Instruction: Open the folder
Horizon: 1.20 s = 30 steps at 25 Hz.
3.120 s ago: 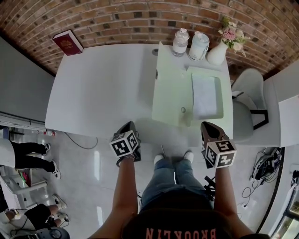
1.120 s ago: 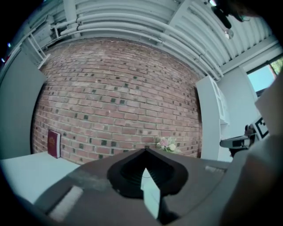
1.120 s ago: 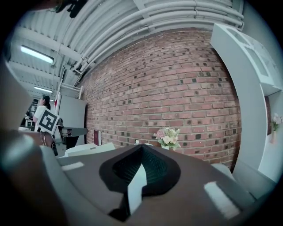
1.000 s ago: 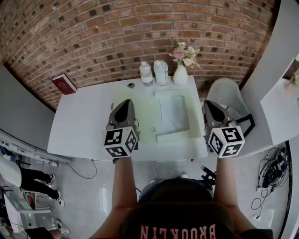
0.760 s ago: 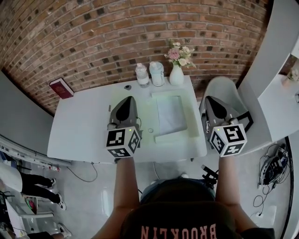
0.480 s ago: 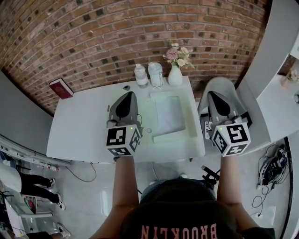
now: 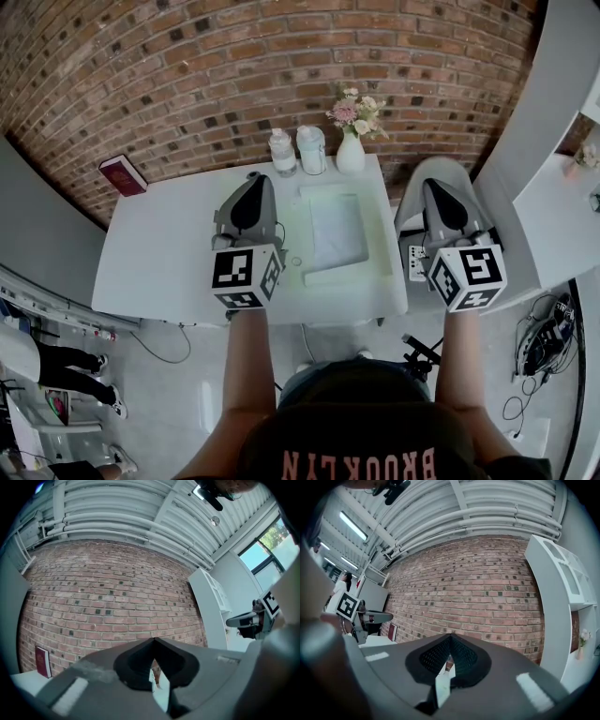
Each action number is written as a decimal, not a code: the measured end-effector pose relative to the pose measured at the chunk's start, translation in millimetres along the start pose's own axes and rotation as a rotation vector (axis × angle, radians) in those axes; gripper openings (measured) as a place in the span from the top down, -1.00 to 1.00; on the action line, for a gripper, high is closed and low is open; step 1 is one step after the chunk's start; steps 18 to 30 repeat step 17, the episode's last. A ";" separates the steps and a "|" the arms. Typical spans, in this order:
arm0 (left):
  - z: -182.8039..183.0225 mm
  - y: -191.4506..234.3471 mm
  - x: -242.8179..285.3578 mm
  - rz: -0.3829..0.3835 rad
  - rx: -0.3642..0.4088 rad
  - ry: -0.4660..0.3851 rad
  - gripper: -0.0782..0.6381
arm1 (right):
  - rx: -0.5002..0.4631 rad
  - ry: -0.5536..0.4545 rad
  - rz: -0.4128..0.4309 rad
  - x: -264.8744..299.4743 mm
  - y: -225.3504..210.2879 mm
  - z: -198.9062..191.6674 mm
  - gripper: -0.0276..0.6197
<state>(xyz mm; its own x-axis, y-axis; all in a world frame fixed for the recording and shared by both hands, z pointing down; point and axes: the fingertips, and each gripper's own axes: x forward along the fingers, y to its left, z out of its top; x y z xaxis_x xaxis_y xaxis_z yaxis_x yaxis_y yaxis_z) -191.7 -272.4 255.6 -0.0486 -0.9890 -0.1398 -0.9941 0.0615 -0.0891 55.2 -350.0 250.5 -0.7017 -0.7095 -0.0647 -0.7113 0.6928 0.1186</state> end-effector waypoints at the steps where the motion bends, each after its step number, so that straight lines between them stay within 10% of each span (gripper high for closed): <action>1: 0.6 -0.5 0.0 0.000 0.002 0.000 0.78 | -0.001 0.000 -0.001 -0.4 -0.6 0.3 0.92; 30: 6.4 -6.2 0.9 -0.011 0.023 0.005 0.78 | -0.010 -0.012 -0.011 -2.7 -0.7 9.4 0.92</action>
